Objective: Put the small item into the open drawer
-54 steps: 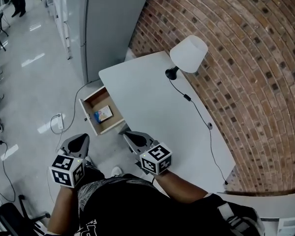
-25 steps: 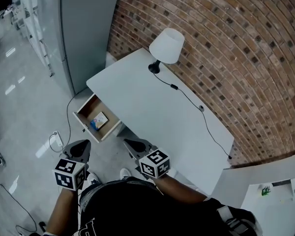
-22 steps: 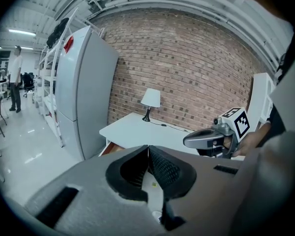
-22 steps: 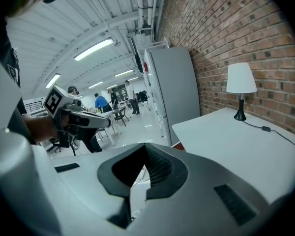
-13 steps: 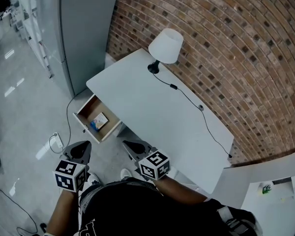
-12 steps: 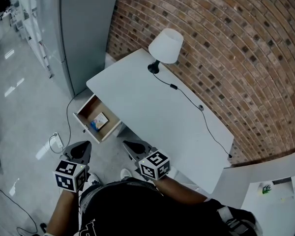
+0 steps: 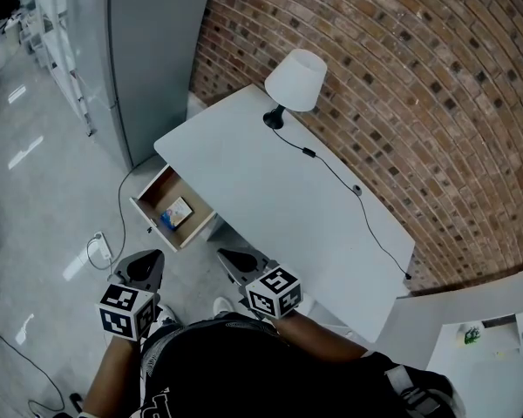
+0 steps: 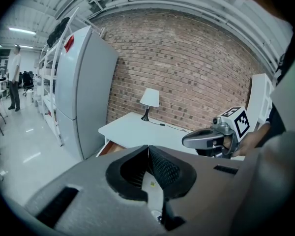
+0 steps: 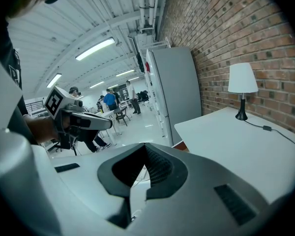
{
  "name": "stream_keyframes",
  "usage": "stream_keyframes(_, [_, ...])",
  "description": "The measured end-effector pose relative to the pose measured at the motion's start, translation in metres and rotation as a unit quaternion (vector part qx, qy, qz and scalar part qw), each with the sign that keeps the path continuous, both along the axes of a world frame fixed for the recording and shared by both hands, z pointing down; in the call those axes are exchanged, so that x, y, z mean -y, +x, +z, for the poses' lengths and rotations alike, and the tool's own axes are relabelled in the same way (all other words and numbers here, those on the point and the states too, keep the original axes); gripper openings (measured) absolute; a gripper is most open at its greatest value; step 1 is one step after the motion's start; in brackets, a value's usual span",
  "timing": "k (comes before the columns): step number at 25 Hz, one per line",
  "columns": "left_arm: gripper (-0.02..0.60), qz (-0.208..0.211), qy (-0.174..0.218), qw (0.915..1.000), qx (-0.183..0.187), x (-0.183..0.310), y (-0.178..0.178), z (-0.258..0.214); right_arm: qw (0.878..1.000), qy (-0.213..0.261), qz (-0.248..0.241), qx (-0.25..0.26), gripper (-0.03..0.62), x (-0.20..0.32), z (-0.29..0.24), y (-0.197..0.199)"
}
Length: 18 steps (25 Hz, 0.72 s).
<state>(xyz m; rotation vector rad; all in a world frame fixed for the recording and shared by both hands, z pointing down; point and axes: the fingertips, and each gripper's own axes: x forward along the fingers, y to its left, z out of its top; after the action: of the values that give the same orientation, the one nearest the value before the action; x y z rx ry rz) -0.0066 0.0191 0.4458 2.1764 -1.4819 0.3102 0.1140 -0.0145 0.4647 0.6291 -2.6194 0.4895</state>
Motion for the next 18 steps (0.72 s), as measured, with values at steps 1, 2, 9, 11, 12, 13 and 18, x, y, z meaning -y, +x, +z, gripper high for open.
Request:
stream_keyframes(1, [0.018,0.000,0.000,1.0000,0.000,0.0005,0.0000,-0.0003,1.000,0.000,0.000,0.001,0.003,0.0003,0.0000,-0.0004])
stream_keyframes(2, [0.018,0.000,0.000,1.0000,0.000,0.0011,-0.0001,-0.0009,1.000,0.000,-0.001,0.002,0.003,0.0004,-0.0002,-0.0008])
stream_keyframes(9, [0.018,-0.004,-0.001,1.0000,-0.002,0.0016,-0.0003,-0.0004,1.000,0.000,-0.004,-0.003,0.003,0.0002,0.0000,-0.0006])
stream_keyframes(11, [0.018,-0.004,-0.001,1.0000,-0.003,0.0021,0.0000,0.0004,1.000,0.001,-0.005,-0.013,0.003,0.0007,-0.0007,0.0002])
stream_keyframes(12, [0.018,-0.004,-0.002,1.0000,-0.003,0.0025,0.0000,0.0005,1.000,0.000,-0.005,-0.015,0.003,0.0011,-0.0007,0.0003])
stream_keyframes(13, [0.018,-0.004,-0.002,1.0000,-0.003,0.0029,0.0000,0.0005,1.000,0.000,-0.005,-0.014,0.003,0.0016,-0.0003,0.0002])
stream_keyframes(18, [0.018,-0.004,-0.002,1.0000,-0.003,0.0038,0.0010,-0.0008,1.000,-0.001,-0.006,-0.004,0.003,0.0029,-0.0001,-0.0005])
